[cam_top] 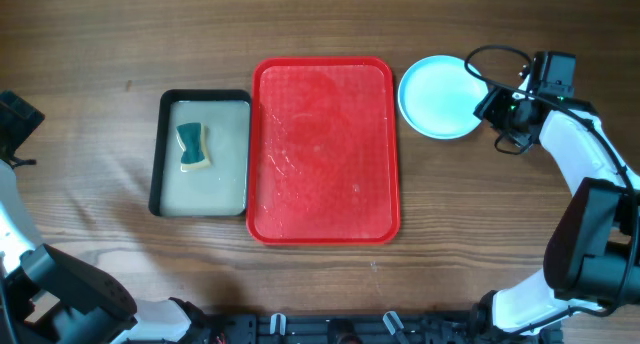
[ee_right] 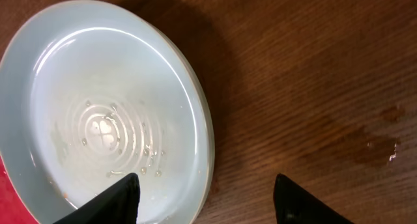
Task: Clean dirty plates on tray and stack at the side
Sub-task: 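Swing the plate right and lower it onto the plate stack, then open the right gripper and withdraw it from the stack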
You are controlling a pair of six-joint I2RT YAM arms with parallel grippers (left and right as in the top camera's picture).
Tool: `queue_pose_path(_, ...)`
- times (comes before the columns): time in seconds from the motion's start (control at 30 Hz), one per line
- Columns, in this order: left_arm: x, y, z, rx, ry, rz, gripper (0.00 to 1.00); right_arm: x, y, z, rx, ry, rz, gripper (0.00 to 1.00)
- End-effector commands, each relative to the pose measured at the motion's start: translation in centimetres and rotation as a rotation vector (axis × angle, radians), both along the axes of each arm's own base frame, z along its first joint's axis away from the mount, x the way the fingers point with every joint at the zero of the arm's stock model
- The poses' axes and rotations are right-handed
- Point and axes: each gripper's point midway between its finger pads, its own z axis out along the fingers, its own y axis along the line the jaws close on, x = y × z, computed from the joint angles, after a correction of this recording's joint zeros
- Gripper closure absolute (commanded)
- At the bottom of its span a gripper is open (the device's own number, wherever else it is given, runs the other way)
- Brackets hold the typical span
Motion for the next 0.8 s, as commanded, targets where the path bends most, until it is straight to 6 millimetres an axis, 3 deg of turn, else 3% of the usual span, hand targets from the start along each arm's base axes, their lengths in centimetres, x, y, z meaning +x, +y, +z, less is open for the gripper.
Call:
queue_pose_path(0.0,0.0,0.2,0.2,-0.003,-0.010,0.017,0.00,-0.8,1.0,-1.3,0.009,0.037,0.095,0.28)
queue_pose_path(0.17,0.0,0.2,0.2,-0.003,-0.010,0.017,0.00,-1.5,4.1,-1.6,-0.032,0.052,0.341,0.25)
queue_pose_path(0.33,0.0,0.2,0.2,-0.003,-0.010,0.017,0.00,-2.0,11.5,-1.7,-0.095,0.033,0.646,0.03)
queue_pose_path(0.43,0.0,0.2,0.2,-0.004,-0.010,0.018,0.00,-2.5,14.9,-1.7,-0.135,0.028,0.735,0.01)
queue_pose_path(0.53,0.0,0.2,0.2,-0.003,-0.010,0.017,0.00,-2.8,16.3,-1.7,-0.134,0.025,0.768,0.01)
queue_pose_path(0.77,0.0,0.2,0.2,-0.004,-0.010,0.018,0.00,-2.2,16.5,-1.5,-0.141,-0.002,0.768,0.01)
